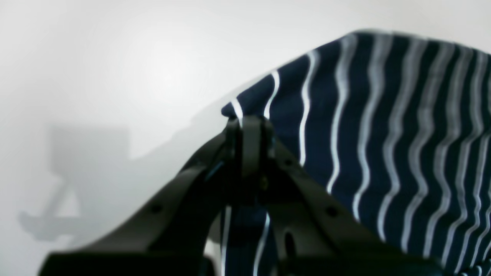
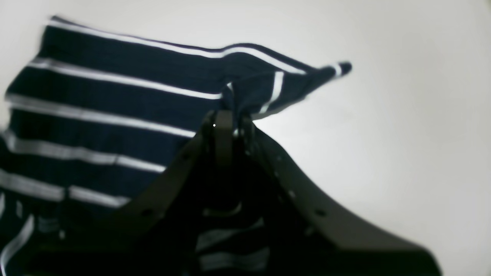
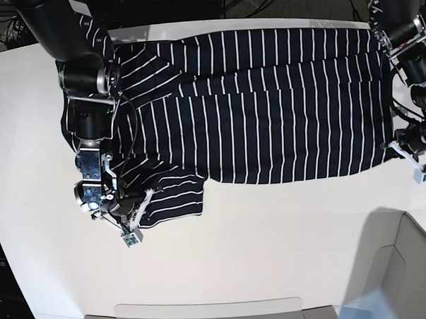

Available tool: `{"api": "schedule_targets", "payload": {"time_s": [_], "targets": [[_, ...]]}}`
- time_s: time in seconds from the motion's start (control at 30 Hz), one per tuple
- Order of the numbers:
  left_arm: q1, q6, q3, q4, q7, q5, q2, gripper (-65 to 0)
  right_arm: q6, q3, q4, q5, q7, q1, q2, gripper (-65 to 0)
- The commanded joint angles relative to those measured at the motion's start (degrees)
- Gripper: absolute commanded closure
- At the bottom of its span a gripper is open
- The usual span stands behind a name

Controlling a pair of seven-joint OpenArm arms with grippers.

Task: Fold the T-shirt properly
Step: 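Fold the hem with both grippers up over the shirt toward the collar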

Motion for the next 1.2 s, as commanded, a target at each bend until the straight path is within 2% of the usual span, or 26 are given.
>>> {"api": "schedule_targets", "payload": {"time_s": [0.0, 0.07, 0.33, 0.53, 0.63, 0.83, 1.17], "targets": [[-0.9, -0.1, -0.2, 2.1, 0.1, -0.6, -1.3, 0.0, 1.9, 0.2, 3.9, 0.7, 0.6, 2.0, -0.7, 0.0], [-0.5, -0.1, -0.2, 3.8, 1.3, -0.6, -1.2, 0.0, 5.5, 0.3, 10.0, 0.6, -3.1, 0.4, -1.7, 0.0], [4.5, -0.1, -0.7, 7.7, 1.4, -0.5, -0.9, 0.0, 6.2, 0.1, 22.6, 0.6, -10.2, -6.0, -1.8, 0.0], [11.0, -0.1, -7.7, 13.4, 2.5, -0.6, -0.9, 0.0, 6.8, 0.1, 34.6, 0.6, -15.5, -12.3, -1.6, 0.0], [13.1, -0.1, -7.5, 15.2, 3.1, -0.6, -0.9, 0.0, 11.9, 0.4, 40.1, 0.6, -19.0, -14.5, -1.6, 0.0], [16.1, -0.1, -7.7, 18.3, 3.3, -0.5, -0.9, 0.0, 12.1, 0.3, 51.5, 0.6, -26.4, -19.5, -1.5, 0.0], [24.3, -0.1, -7.9, 26.9, 3.5, -0.5, -0.8, 0.0, 12.1, 0.4, 63.5, 0.6, -27.4, -30.2, -1.2, 0.0]]}}
